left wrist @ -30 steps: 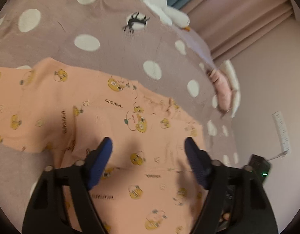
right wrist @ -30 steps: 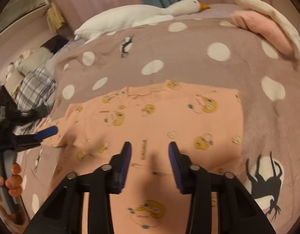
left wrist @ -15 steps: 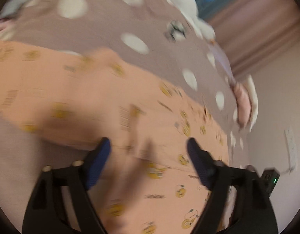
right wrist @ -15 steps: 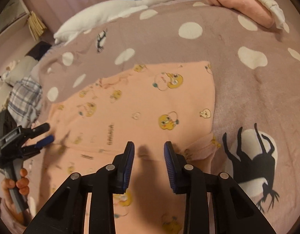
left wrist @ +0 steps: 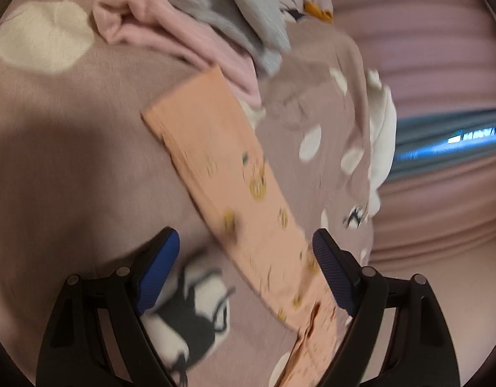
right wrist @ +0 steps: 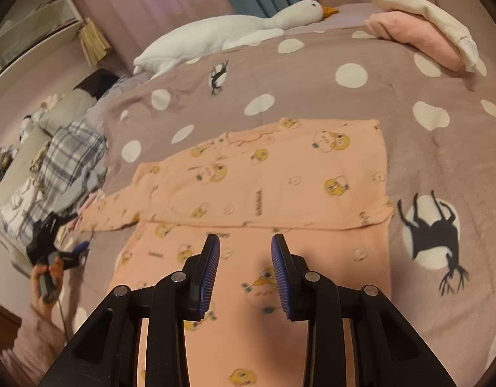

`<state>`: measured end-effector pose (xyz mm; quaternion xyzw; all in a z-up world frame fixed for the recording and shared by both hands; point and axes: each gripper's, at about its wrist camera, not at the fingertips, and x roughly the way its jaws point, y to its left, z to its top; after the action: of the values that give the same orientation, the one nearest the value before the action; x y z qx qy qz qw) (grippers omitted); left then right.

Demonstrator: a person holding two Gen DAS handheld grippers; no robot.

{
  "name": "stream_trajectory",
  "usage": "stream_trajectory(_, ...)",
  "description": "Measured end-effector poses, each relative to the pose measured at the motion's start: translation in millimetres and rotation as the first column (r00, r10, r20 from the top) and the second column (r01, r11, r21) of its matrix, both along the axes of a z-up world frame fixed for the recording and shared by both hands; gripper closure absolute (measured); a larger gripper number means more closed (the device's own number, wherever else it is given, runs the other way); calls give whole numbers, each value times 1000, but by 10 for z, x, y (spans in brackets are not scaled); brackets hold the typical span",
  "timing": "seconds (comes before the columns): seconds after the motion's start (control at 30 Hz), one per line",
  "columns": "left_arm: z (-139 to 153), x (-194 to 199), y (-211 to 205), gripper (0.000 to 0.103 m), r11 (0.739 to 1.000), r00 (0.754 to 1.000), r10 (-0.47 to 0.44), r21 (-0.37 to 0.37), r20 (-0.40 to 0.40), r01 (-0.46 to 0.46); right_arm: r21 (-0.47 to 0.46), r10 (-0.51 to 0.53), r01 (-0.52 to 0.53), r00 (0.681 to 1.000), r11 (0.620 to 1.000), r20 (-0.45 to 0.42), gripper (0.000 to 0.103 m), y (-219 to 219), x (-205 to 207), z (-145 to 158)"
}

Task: Fold small clothes
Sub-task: 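Move the left gripper to the other sleeve cuff, then grasp the sleeve cuff with the left gripper and fold it across the body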

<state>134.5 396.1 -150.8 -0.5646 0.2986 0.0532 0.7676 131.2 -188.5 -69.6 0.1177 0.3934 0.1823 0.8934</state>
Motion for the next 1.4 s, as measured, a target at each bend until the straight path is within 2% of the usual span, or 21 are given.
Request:
stream_trajectory(0.17, 33, 238, 160, 19, 999, 999, 32, 14, 11, -32, -36, 19, -19, 1000, 999, -1, 70, 130, -114, -2)
stream_trajectory(0.23, 42, 313, 197, 22, 998, 998, 56, 36, 0, -56, -48, 20, -20, 1000, 999, -2, 70, 159, -153, -1)
stream_trajectory(0.27, 52, 347, 205, 27, 996, 997, 73, 54, -14, -72, -55, 19, -19, 1000, 998, -5, 70, 166, -161, -2)
stream_trajectory(0.33, 56, 391, 216, 49, 989, 991, 112, 102, -72, -105, -65, 15, -16, 1000, 998, -4, 70, 186, -186, -1)
stream_trajectory(0.37, 46, 401, 223, 70, 986, 986, 125, 128, -113, -110, -64, 14, -14, 1000, 998, -6, 70, 189, -193, -2)
stream_trajectory(0.4, 30, 409, 217, 84, 984, 982, 129, 140, -138, -109, -63, 13, -14, 1000, 998, -6, 70, 193, -199, -2)
stream_trajectory(0.5, 54, 377, 201, 92, 981, 980, 129, 165, -153, -103, -67, 13, -13, 1000, 998, -3, 70, 209, -218, -11)
stream_trajectory(0.6, 252, 360, 79, 94, 970, 987, 92, 238, -133, -58, -60, 18, -19, 1000, 998, -5, 70, 224, -225, -30)
stream_trajectory(0.73, 763, 444, -355, 95, 938, 998, -38, 344, -56, 55, -50, 27, -27, 1000, 998, -7, 70, 244, -227, -53)
stream_trajectory(0.83, 1104, 561, -768, 95, 906, 990, -138, 404, -3, 127, -30, 27, -27, 1000, 999, -7, 70, 239, -237, -56)
stream_trajectory(0.93, 1431, 703, -1396, 95, 858, 960, -277, 462, 46, 225, -13, 28, -28, 1000, 1000, 1, 70, 208, -263, -53)
stream_trajectory(1.0, 1541, 760, -1747, 95, 830, 935, -349, 481, 57, 281, -11, 24, -24, 1000, 1000, 3, 70, 183, -280, -58)
stream_trajectory(1.07, 1578, 841, -2194, 95, 794, 900, -433, 493, 49, 355, -8, 13, -13, 1000, 1000, 7, 70, 127, -305, -62)
stream_trajectory(1.1, 1564, 863, -2386, 95, 775, 884, -466, 499, 39, 387, -5, 9, -9, 1000, 1000, 7, 70, 102, -306, -63)
stream_trajectory(1.13, 1528, 904, -2662, 95, 742, 862, -507, 517, 14, 427, 2, 1, -1, 1000, 1000, 7, 70, 64, -313, -64)
stream_trajectory(1.17, 1491, 930, -2829, 95, 719, 849, -528, 528, -6, 451, 11, -10, 10, 1000, 1000, 7, 70, 14, -321, -66)
stream_trajectory(1.27, 1254, 1046, -3381, 95, 647, 799, -595, 537, -87, 541, 36, -42, 42, 999, 998, 0, 70, -123, -339, -76)
stream_trajectory(1.33, 1074, 1109, -3695, 91, 590, 767, -622, 548, -158, 592, 56, -58, 59, 998, 997, -12, 70, -206, -349, -91)
stream_trajectory(1.37, 987, 1144, -3839, 85, 560, 745, -639, 549, -190, 620, 69, -70, 71, 997, 995, -23, 70, -258, -354, -105)
stream_trajectory(1.4, 872, 1151, -3966, 71, 527, 717, -660, 542, -225, 655, 77, -79, 81, 996, 994, -29, 69, -293, -360, -113)
